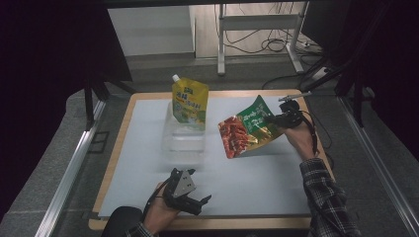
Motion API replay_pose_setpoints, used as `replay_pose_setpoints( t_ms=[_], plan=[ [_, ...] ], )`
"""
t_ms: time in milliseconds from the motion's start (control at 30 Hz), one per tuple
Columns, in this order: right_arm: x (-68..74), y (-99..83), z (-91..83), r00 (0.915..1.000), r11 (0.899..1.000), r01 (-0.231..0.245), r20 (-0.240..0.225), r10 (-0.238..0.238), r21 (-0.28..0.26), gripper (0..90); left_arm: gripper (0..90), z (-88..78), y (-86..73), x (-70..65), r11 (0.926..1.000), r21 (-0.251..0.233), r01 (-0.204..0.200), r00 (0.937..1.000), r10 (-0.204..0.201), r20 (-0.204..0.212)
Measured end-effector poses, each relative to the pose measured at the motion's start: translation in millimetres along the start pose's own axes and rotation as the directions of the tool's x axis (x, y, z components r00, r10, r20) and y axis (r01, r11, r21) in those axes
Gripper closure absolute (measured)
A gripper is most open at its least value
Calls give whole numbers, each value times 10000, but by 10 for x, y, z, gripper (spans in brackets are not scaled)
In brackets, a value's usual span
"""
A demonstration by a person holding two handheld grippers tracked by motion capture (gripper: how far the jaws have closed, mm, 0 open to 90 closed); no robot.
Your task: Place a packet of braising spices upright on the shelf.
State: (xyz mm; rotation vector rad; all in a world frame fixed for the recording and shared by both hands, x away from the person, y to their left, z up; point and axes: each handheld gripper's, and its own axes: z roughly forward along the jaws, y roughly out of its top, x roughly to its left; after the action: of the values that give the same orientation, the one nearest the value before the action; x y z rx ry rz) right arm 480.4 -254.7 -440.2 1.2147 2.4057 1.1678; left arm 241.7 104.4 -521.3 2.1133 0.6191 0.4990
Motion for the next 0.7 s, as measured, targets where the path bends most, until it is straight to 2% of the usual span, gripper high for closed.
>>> replay_pose_setpoints(
  t_ms=[333, 367, 667, 700],
  plan=[
    [155, 180, -113, 9983, 9995, 15, -590, -34, -314, 890, 41, -6, 1, 5, 10000, -7, -27, 10000, 27, -22],
    [200, 229, -132, 9971, 9992, 76, -756, -105, -382, 890, 41, -7, 2, 5, 10000, -11, -27, 10000, 27, -24],
    [406, 428, -174, 9924, 9975, 470, -1110, -527, -530, 891, 41, -10, 2, 4, 10000, -52, -7, 10000, 7, -18],
    [445, 470, -185, 9894, 9973, 453, -1352, -529, -586, 891, 41, -10, 2, 5, 10000, -57, 1, 10000, -1, -19]
  ],
)
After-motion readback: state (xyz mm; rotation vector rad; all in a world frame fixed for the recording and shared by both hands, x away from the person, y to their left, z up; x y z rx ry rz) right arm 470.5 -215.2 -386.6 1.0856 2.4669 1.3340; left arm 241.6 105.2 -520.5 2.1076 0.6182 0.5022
